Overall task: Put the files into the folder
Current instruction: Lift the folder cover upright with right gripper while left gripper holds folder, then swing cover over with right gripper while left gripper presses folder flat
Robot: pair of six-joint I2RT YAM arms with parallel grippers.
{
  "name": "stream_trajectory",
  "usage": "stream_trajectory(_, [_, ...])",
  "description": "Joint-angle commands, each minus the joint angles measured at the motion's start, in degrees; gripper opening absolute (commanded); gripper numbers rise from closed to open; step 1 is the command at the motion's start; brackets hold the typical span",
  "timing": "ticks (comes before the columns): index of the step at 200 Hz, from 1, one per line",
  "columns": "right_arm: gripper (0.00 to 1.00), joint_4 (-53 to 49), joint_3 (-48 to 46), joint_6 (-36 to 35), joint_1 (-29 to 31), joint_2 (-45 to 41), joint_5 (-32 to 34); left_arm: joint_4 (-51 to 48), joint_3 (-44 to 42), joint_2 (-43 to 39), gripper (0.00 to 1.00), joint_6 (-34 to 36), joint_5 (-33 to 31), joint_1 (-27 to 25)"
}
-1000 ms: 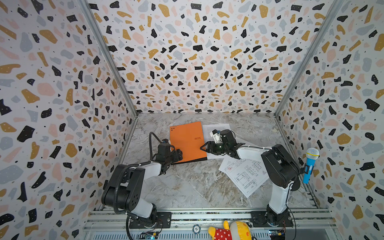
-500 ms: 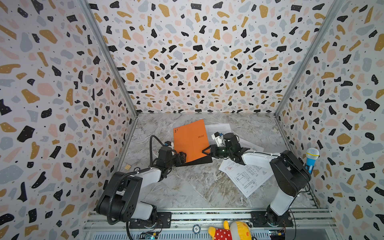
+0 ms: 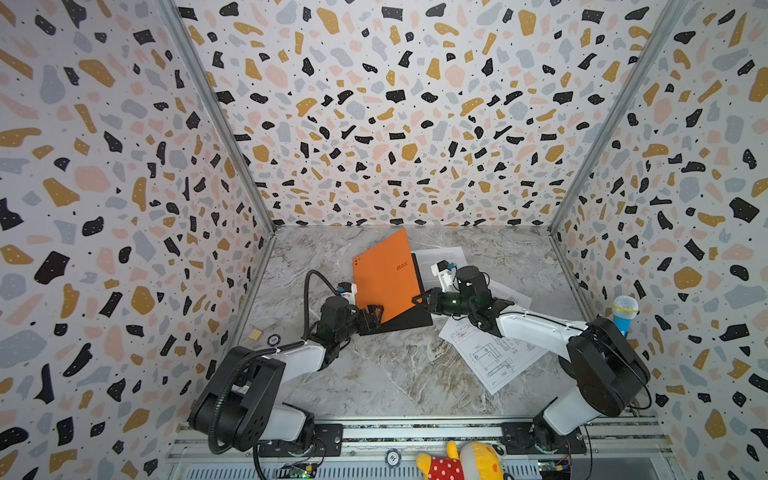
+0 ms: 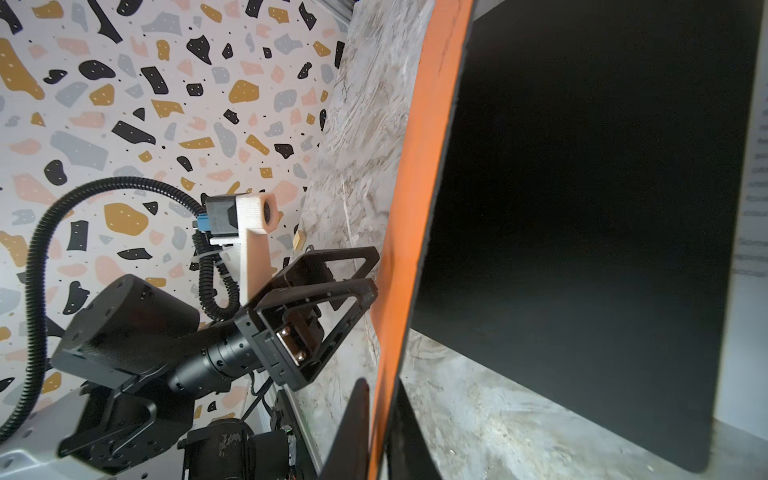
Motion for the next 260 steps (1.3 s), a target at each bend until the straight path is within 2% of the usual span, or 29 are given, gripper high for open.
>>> stream_trajectory(1, [0.12, -3.5, 2.3, -1.2, 1.9, -2.3, 3.7, 1.9, -1.3, -2.3, 0.91, -1.6, -3.2, -0.2])
stream_trajectory(37, [0.09, -5.0, 5.3, -2.0, 4.0, -1.5, 5.2, -0.2, -2.1, -8.8, 1.00, -5.2, -4.8, 2.0])
stream_trajectory(57, [0.10, -5.8, 7.6, -2.6, 5.3, -0.3, 5.8, -3.1, -1.6, -13.1, 0.99, -6.4, -4.8, 4.0])
stream_trajectory(77, [0.17, -7.0, 10.0, -3.2, 6.3, 0.4, 7.2, -8.0, -0.1, -17.3, 0.99, -6.7, -4.9, 6.0])
stream_trajectory(91, [0.28, -7.8, 11.6, -3.5, 7.0, 0.7, 8.1, -12.1, 1.4, -20.1, 0.99, -6.7, -5.8, 7.2])
stream_trajectory(120, [0.34, -8.3, 15.4, -4.1, 8.3, 2.2, 7.7, -19.6, 4.5, -24.8, 0.99, -6.4, -7.8, 8.7])
stream_trajectory(135, [0.40, -9.3, 18.4, -4.9, 9.2, 3.9, 7.0, -21.9, 6.3, -26.3, 0.99, -6.5, -7.4, 9.6])
stream_trajectory(198, [0.57, -10.4, 28.1, -6.5, 13.2, 10.3, 5.8, -33.3, 18.5, -27.4, 0.99, -5.3, -6.8, 14.7])
stream_trajectory(260, [0.71, -8.1, 37.2, -8.0, 17.1, 18.0, 2.0, -41.6, 29.4, -26.9, 0.99, -1.8, -10.2, 20.1])
